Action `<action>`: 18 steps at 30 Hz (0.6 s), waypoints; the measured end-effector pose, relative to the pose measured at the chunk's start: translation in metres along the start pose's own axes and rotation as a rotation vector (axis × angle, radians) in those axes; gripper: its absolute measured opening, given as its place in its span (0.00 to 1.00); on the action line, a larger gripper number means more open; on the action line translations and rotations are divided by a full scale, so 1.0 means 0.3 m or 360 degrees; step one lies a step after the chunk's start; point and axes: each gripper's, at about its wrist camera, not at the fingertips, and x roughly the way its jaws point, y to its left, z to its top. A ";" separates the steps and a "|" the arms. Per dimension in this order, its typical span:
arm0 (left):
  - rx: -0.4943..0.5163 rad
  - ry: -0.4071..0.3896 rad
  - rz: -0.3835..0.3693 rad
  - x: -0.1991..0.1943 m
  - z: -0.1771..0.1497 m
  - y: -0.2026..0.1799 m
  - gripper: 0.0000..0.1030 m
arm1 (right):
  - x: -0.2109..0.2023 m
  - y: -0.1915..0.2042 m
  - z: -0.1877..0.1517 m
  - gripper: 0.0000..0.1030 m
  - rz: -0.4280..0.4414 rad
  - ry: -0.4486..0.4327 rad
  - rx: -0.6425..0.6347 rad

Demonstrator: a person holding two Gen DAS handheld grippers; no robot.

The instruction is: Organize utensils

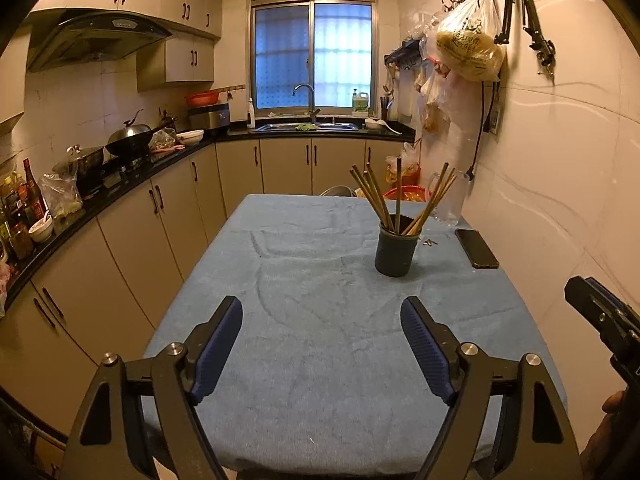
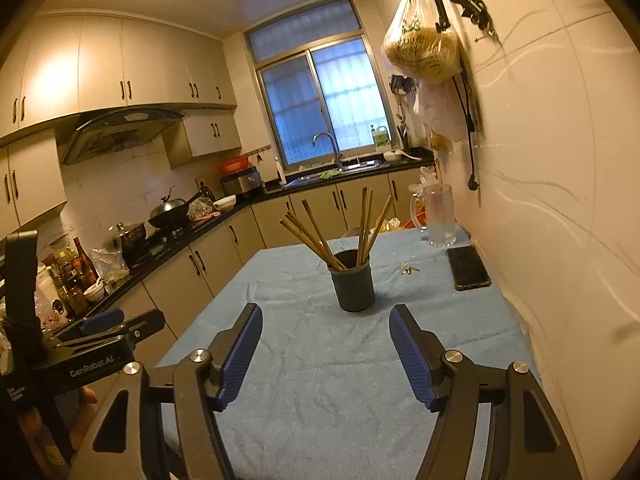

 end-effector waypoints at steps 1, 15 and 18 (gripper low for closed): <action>0.0008 -0.0001 0.0003 -0.007 -0.002 -0.001 0.80 | -0.016 0.000 0.002 0.68 -0.0002 -0.0006 -0.0007; 0.0031 -0.0034 0.0045 -0.036 -0.006 -0.012 0.85 | -0.055 0.008 0.008 0.68 -0.0040 -0.0031 -0.0033; 0.0017 -0.0030 0.0041 -0.033 -0.003 -0.003 0.85 | -0.050 0.008 0.009 0.68 -0.0040 -0.0024 -0.0037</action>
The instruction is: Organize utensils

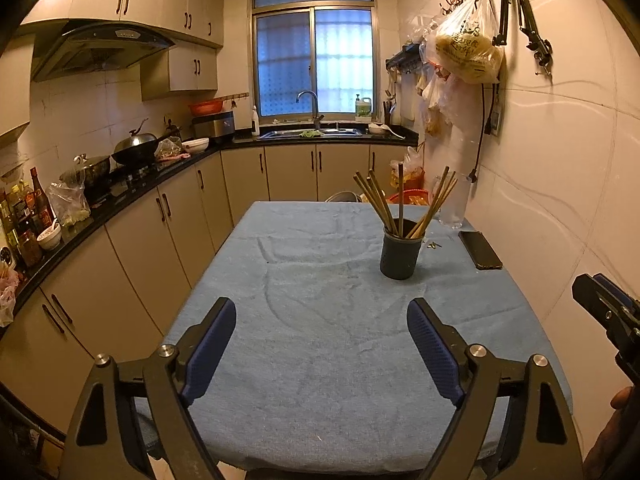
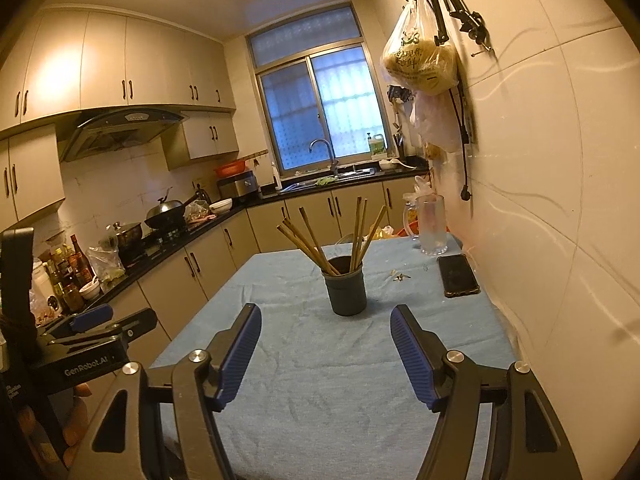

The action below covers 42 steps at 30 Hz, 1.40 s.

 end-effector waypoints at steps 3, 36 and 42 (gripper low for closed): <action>-0.0014 0.0003 0.0004 0.003 0.001 0.010 0.85 | 0.004 0.005 -0.001 0.68 0.0008 0.0001 -0.0007; -0.0021 -0.0001 0.0024 -0.004 -0.023 0.031 0.86 | 0.007 0.017 -0.013 0.72 0.0009 0.0004 -0.0015; -0.0025 -0.0001 0.0026 -0.003 -0.026 0.033 0.86 | 0.004 0.019 -0.014 0.73 0.0016 0.0004 -0.0015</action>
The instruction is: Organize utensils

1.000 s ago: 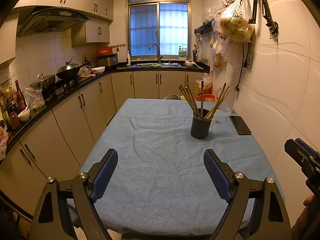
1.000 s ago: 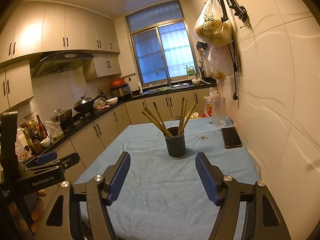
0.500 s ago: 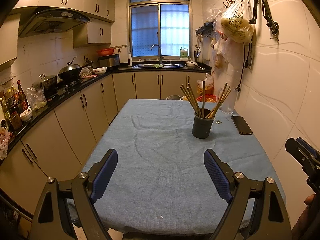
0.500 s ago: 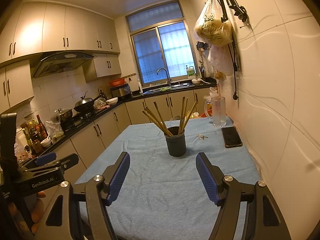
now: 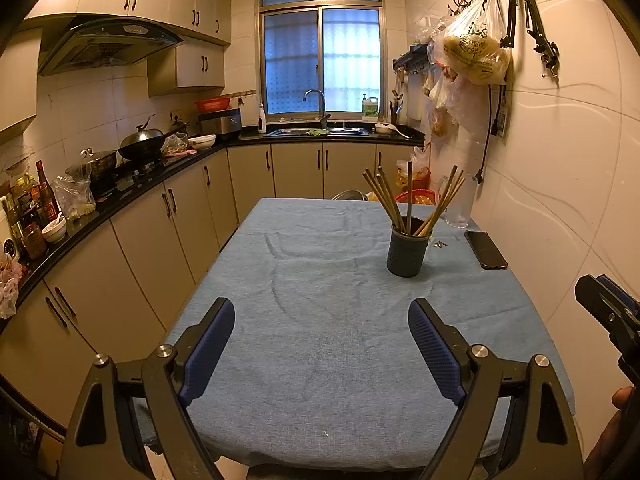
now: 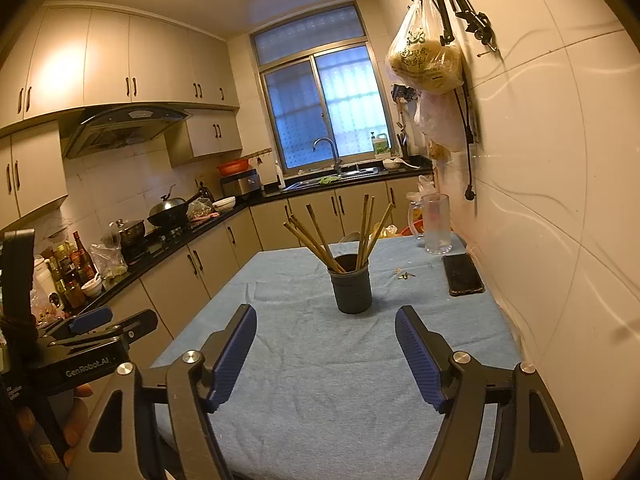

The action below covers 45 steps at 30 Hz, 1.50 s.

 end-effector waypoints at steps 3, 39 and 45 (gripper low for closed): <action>-0.0001 -0.0001 -0.0006 -0.001 -0.001 0.004 0.86 | -0.001 0.001 0.001 0.74 0.0005 -0.0005 -0.0003; 0.0049 0.0013 0.0053 0.035 0.013 0.001 0.87 | 0.039 0.011 0.017 0.85 0.0043 -0.0001 0.0005; 0.0042 0.0000 0.0059 0.030 0.012 0.012 0.87 | 0.046 0.014 0.019 0.85 0.0036 0.0005 -0.0002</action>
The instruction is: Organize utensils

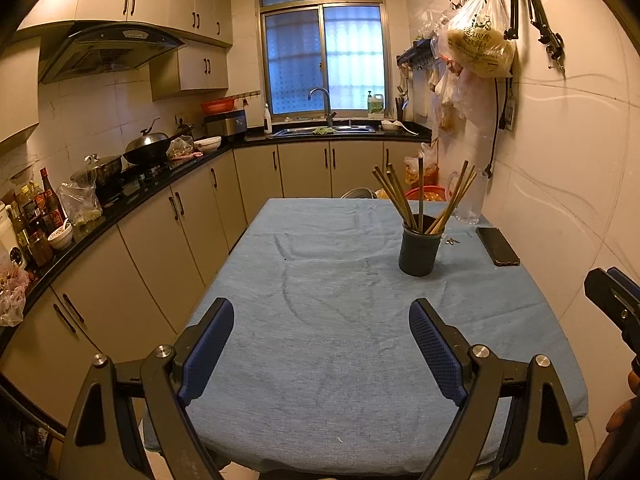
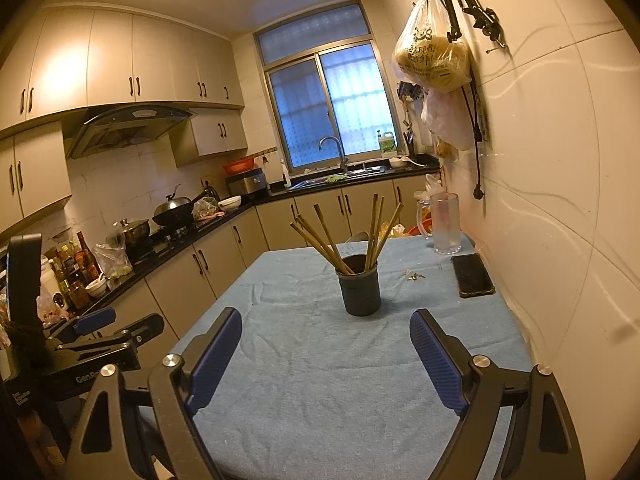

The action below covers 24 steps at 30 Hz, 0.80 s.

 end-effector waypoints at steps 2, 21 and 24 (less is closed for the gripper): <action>-0.0003 -0.0014 -0.0012 -0.005 0.002 0.002 0.87 | 0.000 0.004 0.001 0.85 -0.0007 -0.0006 -0.0005; 0.0023 -0.0070 -0.0024 -0.018 0.000 -0.039 0.87 | -0.022 0.001 -0.002 0.85 -0.0038 -0.0046 0.0003; 0.0025 -0.0063 -0.0018 -0.019 0.000 -0.039 0.87 | -0.021 0.000 -0.001 0.85 -0.0040 -0.0050 0.0002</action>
